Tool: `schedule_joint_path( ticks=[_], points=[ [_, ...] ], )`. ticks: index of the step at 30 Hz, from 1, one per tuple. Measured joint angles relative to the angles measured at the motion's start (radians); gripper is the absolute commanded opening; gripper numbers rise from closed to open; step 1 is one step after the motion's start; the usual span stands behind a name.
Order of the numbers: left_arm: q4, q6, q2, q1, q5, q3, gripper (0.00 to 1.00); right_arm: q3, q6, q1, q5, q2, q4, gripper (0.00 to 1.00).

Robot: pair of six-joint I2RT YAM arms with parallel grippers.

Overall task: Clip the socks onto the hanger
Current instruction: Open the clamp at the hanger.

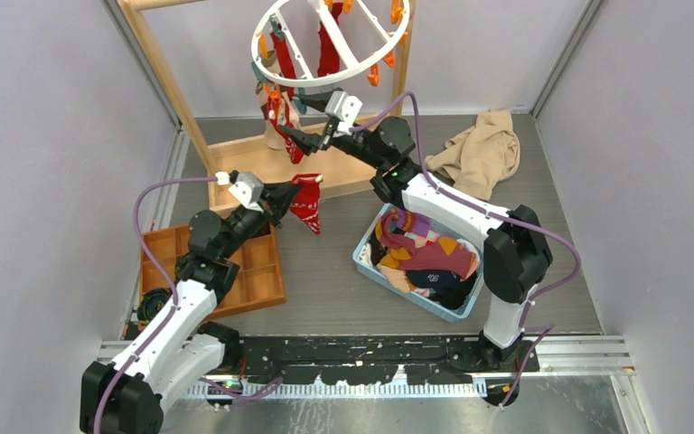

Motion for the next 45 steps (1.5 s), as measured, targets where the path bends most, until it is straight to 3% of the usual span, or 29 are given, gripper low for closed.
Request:
schedule_joint_path(
  ticks=[13,20,30,38,45],
  points=[
    [0.004,-0.029,-0.001,0.001,0.007,0.002,0.0,-0.018,-0.005,-0.001,-0.056,-0.053,0.032,0.71],
    [0.023,-0.052,-0.002,0.001,0.007,0.002,0.0,-0.025,-0.027,-0.002,-0.038,-0.092,-0.018,0.75],
    [0.056,-0.073,0.005,0.001,0.006,0.004,0.0,-0.035,0.028,-0.002,0.026,-0.124,-0.145,0.71],
    [0.092,-0.081,0.051,0.001,0.006,0.007,0.0,-0.06,0.044,-0.001,0.074,-0.19,-0.197,0.81],
    [0.114,-0.098,0.086,0.001,0.006,0.025,0.0,-0.075,0.034,-0.006,0.082,-0.218,-0.22,0.79]
  ],
)
